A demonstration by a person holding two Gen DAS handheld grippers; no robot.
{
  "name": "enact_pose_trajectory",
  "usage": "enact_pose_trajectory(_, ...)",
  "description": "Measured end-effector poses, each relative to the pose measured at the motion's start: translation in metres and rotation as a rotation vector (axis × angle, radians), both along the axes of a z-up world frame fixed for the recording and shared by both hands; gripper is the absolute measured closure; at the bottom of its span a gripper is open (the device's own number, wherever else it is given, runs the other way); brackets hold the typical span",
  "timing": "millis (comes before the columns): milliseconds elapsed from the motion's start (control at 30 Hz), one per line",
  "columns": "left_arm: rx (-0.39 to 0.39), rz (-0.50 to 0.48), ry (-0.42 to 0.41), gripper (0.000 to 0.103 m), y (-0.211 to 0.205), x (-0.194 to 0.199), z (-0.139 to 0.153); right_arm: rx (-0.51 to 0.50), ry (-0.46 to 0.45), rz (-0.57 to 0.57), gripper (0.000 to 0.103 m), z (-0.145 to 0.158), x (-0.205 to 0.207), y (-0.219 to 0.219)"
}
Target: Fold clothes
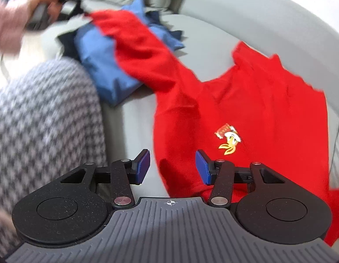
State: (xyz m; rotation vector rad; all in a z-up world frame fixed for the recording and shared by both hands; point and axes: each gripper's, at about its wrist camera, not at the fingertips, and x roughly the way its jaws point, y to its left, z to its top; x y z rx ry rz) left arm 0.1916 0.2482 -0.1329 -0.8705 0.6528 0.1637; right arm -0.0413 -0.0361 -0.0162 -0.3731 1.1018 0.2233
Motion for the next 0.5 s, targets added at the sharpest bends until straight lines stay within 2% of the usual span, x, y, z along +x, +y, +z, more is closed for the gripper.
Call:
enact_pose_trajectory(100, 0.02, -0.027, -0.031, 0.103, -0.002, 0.001, 0.021, -0.093, -0.008, 0.093, 0.047, -0.012, -0.004, 0.011)
enact_pose_trajectory(200, 0.072, -0.053, -0.051, 0.103, -0.007, 0.005, 0.041, -0.239, -0.011, 0.202, 0.056, -0.03, -0.007, 0.023)
enact_pose_trajectory(233, 0.09, -0.059, -0.056, 0.103, -0.009, 0.007, 0.046, -0.302, -0.003, 0.256, 0.065, -0.037, -0.01, 0.028)
enact_pose_trajectory(300, 0.126, -0.069, -0.06, 0.103, -0.011, 0.011, 0.055, -0.391, -0.017, 0.368, 0.074, -0.046, -0.018, 0.035)
enact_pose_trajectory(333, 0.139, -0.073, -0.058, 0.103, -0.012, 0.013, 0.059, -0.433, -0.023, 0.409, 0.098, -0.049, -0.023, 0.04)
enact_pose_trajectory(367, 0.144, -0.078, -0.056, 0.103, -0.011, 0.014, 0.061, -0.456, -0.026, 0.432, 0.102, -0.049, -0.025, 0.043)
enact_pose_trajectory(433, 0.166, -0.094, -0.053, 0.103, -0.009, 0.015, 0.072, -0.425, -0.02, 0.414, 0.102, -0.04, -0.025, 0.042)
enact_pose_trajectory(500, 0.201, -0.103, -0.051, 0.103, -0.004, 0.014, 0.083, -0.349, -0.015, 0.382, 0.102, -0.024, -0.023, 0.036)
